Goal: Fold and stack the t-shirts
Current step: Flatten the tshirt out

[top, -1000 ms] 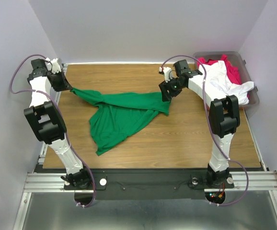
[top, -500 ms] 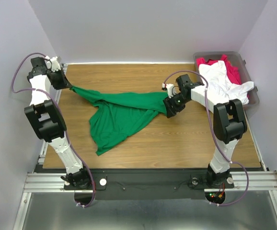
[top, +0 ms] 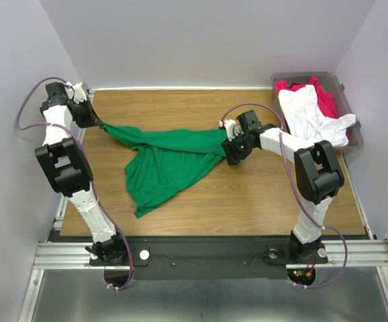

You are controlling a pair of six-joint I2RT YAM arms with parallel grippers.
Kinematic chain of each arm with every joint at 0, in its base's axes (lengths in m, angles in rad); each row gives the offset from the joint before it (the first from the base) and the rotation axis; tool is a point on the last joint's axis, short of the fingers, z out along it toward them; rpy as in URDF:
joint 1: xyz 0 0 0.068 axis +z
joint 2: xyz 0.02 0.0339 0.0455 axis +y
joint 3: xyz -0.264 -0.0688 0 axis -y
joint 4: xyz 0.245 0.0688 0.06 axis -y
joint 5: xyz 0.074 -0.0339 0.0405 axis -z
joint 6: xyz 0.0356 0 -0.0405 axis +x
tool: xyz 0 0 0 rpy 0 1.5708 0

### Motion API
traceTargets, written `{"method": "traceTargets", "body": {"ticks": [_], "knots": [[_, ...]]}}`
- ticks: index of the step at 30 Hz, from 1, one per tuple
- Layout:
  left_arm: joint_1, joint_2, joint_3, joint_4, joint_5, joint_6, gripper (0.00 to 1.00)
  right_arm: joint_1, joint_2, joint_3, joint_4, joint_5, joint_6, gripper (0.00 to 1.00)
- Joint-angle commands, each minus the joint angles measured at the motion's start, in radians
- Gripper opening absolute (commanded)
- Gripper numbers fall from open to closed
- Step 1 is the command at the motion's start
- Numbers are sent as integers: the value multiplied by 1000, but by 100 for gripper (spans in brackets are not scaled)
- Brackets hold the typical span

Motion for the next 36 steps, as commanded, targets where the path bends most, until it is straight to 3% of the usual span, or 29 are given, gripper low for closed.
{"method": "traceTargets", "body": {"ticks": [1,3,8,12,20,26,36], "knots": [[5,10,40,-13,18,-13,0,22,-13,13,94,48,22,51],[6,13,42,-15,17,-13,0,24,-7,12,94,71,19,43],[6,7,57,-25,21,-9,0,24,-40,1,91,151,7,1],[8,-33,109,-35,49,-15,0,6,-112,26,91,251,-7,0],[13,-131,258,-48,150,-96,0,-68,-203,294,57,329,-87,0],[17,-306,321,14,146,-115,0,-71,-277,475,39,424,-161,1],[23,-870,62,356,-15,-107,0,-70,-517,635,37,508,-198,1]]}}
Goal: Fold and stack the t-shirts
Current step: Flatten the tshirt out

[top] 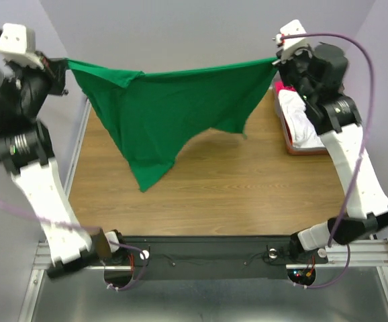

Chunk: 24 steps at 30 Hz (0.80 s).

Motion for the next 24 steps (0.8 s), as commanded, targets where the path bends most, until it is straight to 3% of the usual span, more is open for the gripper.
{"method": "traceTargets", "body": {"ticks": [1,6,18,24], "knots": [[8,-185,-94,222,-106,11,0,-4,-144,70,26,70,-32,1],[9,-320,-93,278,-270,16,0,-4,-218,125,26,105,-58,1],[9,-553,-36,255,-438,108,0,-4,-406,193,-14,58,-72,1],[8,-618,-13,103,-459,182,0,-4,-502,109,-45,1,-121,1]]}}
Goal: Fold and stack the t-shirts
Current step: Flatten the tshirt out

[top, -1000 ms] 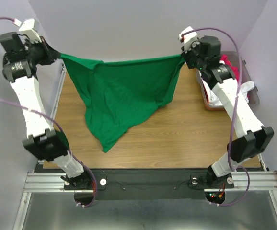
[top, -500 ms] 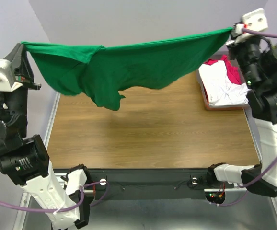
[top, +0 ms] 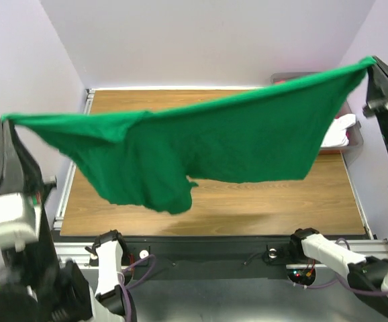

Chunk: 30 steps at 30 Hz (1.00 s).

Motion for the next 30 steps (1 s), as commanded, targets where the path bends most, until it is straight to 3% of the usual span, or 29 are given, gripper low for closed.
{"method": "traceTargets", "body": {"ticks": [1,7,11,22,30], "knots": [[5,-35,8,-102,-79,83,0,-4,-57,-61,8,-16,-58,1],[5,-152,-150,-146,30,169,0,-4,-39,-75,18,-22,-72,1],[4,-155,-121,-149,100,132,0,-4,-23,-32,18,18,-63,1],[5,29,-38,-115,163,74,0,-4,69,-70,90,64,-54,1],[5,-18,-79,-100,274,91,0,-4,94,-36,150,147,1,1]]}}
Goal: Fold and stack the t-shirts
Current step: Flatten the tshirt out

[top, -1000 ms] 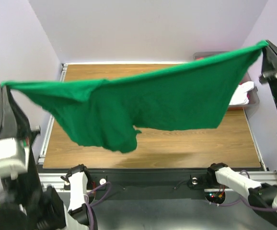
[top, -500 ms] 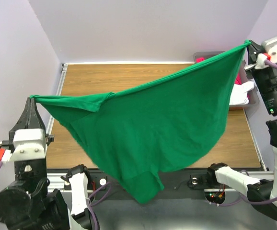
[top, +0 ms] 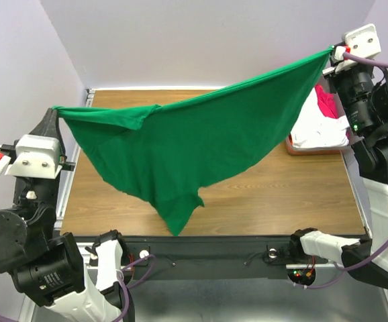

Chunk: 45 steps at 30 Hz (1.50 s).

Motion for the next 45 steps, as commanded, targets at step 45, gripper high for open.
{"method": "traceTargets", "body": {"ticks": [45], "knots": [[10,158,-754,-144,128,123,0,-2,375,-516,274,-408,7,1]]}}
